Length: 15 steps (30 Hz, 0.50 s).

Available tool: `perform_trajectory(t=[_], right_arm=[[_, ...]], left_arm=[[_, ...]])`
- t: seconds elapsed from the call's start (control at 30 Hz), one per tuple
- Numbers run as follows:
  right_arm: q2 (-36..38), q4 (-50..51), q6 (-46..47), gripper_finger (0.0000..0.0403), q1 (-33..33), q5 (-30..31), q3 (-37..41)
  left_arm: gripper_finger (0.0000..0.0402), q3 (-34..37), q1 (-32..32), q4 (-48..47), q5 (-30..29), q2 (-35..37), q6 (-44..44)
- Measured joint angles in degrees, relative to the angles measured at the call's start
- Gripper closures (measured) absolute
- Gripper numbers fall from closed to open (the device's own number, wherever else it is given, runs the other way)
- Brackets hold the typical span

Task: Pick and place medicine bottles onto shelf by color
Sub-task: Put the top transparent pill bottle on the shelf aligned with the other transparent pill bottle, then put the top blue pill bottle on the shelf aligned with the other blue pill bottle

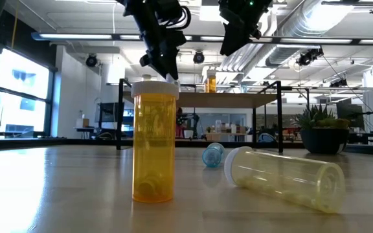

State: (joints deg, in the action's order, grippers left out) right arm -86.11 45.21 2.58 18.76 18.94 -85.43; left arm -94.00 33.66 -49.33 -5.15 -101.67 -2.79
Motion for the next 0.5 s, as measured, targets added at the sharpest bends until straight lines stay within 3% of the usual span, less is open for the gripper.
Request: perform_trajectory(t=[0.5], right_arm=[[0.0,0.04,-0.01,0.0258,0.0,-0.02,0.0]], left_arm=[[0.0205,0.0,-0.34,2.02,0.13,-0.07,0.0]])
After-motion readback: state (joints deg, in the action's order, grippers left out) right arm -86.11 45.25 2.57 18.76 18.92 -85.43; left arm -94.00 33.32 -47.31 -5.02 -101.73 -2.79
